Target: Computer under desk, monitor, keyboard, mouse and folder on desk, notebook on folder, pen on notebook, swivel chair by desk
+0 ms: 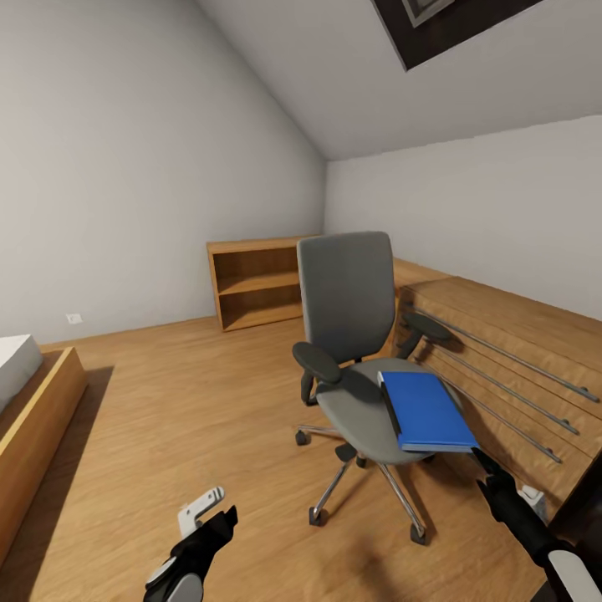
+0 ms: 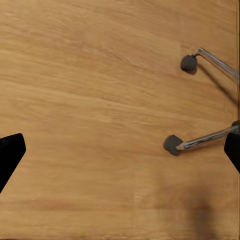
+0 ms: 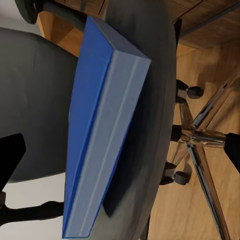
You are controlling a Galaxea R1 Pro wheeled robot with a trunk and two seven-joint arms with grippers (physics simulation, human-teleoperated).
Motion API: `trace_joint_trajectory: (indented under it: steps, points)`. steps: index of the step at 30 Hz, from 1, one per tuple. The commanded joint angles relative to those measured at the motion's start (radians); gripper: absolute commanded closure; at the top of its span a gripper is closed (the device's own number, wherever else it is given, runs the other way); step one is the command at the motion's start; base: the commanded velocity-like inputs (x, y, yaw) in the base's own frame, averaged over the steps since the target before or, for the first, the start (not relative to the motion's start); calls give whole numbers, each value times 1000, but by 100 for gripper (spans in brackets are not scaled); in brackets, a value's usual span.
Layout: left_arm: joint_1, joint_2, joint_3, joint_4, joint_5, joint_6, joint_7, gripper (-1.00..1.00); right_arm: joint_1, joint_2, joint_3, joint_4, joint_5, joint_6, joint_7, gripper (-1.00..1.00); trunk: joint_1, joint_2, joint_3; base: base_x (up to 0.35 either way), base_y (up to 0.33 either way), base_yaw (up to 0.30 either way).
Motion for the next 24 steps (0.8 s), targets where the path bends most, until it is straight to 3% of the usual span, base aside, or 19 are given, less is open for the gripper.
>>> trace_joint_trajectory:
  steps: [1, 8, 24]
  points:
    - [-1, 2, -20, -2, 2, 3, 7, -100, -1, 0, -3, 0, -7, 9, 1, -100, 0, 0, -1, 33, 0, 0]
    - [-1, 3, -55, -2, -2, 2, 8, -100, -1, 0, -3, 1, -6, 9, 1, -100, 0, 0, -1, 175, 0, 0]
    - [-1, 3, -59, -2, -1, 2, 8, -100, -1, 0, -3, 2, -6, -2, 0, -100, 0, 0, -1, 72, 0, 0]
